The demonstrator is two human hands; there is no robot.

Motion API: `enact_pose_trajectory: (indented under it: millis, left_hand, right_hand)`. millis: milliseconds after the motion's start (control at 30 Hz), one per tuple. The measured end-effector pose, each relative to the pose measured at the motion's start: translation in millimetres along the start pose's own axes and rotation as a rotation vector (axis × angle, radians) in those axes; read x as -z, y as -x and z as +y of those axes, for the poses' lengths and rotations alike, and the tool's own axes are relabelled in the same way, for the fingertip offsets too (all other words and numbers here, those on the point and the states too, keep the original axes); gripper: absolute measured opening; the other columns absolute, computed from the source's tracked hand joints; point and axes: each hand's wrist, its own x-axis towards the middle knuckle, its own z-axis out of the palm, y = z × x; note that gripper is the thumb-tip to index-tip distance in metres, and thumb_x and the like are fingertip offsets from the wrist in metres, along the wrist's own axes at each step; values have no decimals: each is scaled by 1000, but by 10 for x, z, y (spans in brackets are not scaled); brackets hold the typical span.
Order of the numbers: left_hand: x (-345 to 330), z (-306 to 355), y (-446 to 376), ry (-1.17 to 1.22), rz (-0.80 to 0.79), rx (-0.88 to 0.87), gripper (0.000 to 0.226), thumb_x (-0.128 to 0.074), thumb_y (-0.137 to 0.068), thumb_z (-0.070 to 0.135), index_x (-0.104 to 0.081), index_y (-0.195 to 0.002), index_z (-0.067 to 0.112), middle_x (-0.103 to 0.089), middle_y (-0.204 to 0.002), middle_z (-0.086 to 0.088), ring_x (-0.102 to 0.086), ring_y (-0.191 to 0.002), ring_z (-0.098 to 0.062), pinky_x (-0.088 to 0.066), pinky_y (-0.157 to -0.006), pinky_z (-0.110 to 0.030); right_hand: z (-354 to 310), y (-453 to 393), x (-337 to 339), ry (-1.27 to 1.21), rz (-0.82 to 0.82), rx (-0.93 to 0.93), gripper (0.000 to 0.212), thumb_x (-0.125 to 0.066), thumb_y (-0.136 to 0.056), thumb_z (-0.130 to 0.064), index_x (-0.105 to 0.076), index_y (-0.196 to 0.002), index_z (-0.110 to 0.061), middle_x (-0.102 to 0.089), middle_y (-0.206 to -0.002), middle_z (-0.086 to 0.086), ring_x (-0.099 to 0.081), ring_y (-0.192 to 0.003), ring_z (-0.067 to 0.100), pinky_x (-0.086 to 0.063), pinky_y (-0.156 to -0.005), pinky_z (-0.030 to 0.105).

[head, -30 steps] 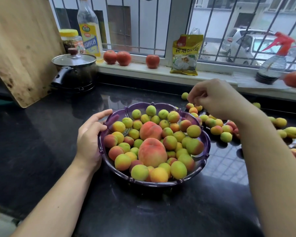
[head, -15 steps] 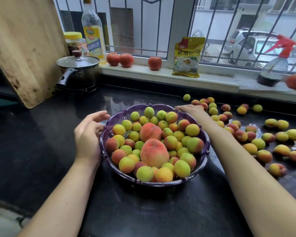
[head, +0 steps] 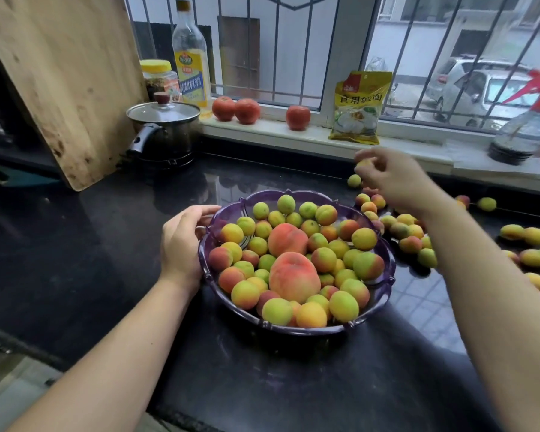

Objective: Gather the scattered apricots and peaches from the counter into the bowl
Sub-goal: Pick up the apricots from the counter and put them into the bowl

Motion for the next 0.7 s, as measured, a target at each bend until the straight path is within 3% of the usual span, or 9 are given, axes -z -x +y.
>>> enact_pose_trajectory:
  millis: [100, 267, 433, 567, 700]
  left_hand:
    - [10, 0, 11, -3, 2, -7, 34, -50, -88, 28, -82, -82, 16, -80, -85, -5, -74, -88, -22, -58, -82, -40]
    - [5, 46, 43, 61, -13, 18, 40, -46, -102, 13, -81, -82, 14, -80, -83, -3, -74, -85, -19, -57, -86, -43]
    - [5, 60, 39, 139, 6, 75, 42, -46, -102, 14, -82, -79, 13, -79, -85, -9, -74, -86, -24, -56, -87, -44]
    - [-7, 66, 48, 119, -2, 65, 39, -49, -101, 13, -81, -78, 13, -79, -84, -11, -74, -86, -26, -56, -89, -46]
    - [1, 75, 56, 119, -11, 60, 37, -52, -99, 15, -82, -77, 13, -79, -84, -11, -74, -86, -26, -56, -90, -48]
  right_hand:
    - [-328, 464, 301, -274, -188, 50, 24, -61, -99, -22, -68, -120, -33, -73, -108, -4, -70, -96, 10, -54, -89, 35]
    - [-608, 783, 370, -176, -475, 150, 36, -68, -94, -12, -71, -114, -43, -74, -105, -11, -70, -101, 10, -54, -96, 42]
    - [-661, 806, 293, -100, -583, 164, 38, -76, -88, -15, -67, -113, -43, -70, -108, -14, -69, -98, 8, -58, -90, 40]
    - [-739, 844, 256, 98, -647, 202, 29, -76, -89, -23, -67, -107, -44, -65, -90, -33, -64, -86, -6, -53, -78, 23]
    - [-784, 869, 182, 267, -671, 221, 29, -73, -90, -32, -67, -113, -49, -63, -96, -24, -63, -89, 0, -55, -80, 26]
